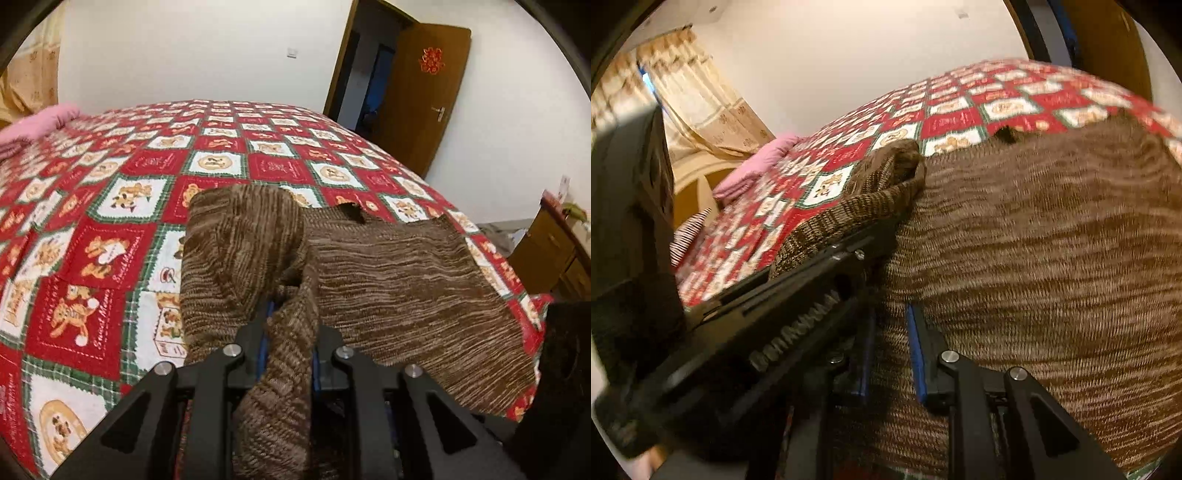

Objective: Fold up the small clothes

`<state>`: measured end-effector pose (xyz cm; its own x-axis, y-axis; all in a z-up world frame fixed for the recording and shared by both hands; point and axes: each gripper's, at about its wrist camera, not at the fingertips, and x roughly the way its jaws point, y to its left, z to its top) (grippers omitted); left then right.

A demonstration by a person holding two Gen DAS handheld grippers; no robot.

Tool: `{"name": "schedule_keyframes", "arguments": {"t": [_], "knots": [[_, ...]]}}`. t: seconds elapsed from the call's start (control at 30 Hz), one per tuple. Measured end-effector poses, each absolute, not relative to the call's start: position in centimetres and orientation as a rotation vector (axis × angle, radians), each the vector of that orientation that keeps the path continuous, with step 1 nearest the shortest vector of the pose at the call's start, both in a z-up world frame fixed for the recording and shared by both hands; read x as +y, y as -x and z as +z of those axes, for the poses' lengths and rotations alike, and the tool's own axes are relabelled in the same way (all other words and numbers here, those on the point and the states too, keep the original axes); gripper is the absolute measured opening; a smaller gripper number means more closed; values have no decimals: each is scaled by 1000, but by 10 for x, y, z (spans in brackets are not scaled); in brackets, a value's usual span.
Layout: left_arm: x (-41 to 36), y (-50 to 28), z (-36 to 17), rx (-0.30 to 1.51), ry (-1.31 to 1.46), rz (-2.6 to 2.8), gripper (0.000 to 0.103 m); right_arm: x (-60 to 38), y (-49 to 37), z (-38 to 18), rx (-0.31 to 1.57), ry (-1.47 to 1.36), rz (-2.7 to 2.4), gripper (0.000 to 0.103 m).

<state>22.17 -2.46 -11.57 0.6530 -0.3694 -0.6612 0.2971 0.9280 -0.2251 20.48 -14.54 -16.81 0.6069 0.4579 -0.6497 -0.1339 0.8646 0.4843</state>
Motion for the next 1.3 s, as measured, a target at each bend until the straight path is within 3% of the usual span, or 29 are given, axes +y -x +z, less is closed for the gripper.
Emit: {"name": "schedule_keyframes", "arguments": {"t": [0.17, 0.2, 0.3, 0.53, 0.57, 0.67, 0.73, 1.3], "knots": [[-23, -223, -122, 767, 150, -410, 17, -182, -199, -159, 843, -564, 370, 22], [-19, -224, -123, 765, 173, -419, 18, -190, -202, -153, 823, -602, 383, 28], [-12, -225, -125, 763, 230, -435, 19, -201, -221, -134, 768, -651, 387, 70], [-14, -224, -125, 758, 222, -435, 20, -168, -298, -146, 892, -651, 499, 71], [-14, -224, -125, 758, 224, -436, 20, -160, -306, -151, 905, -631, 502, 71], [-15, -224, -125, 758, 221, -435, 20, -147, -318, -154, 905, -538, 494, 49], [-15, -224, -125, 760, 216, -433, 21, -143, -326, -160, 922, -494, 469, 16], [-66, -198, -84, 739, 48, -382, 17, -180, -292, -94, 792, -251, 417, 11]]}}
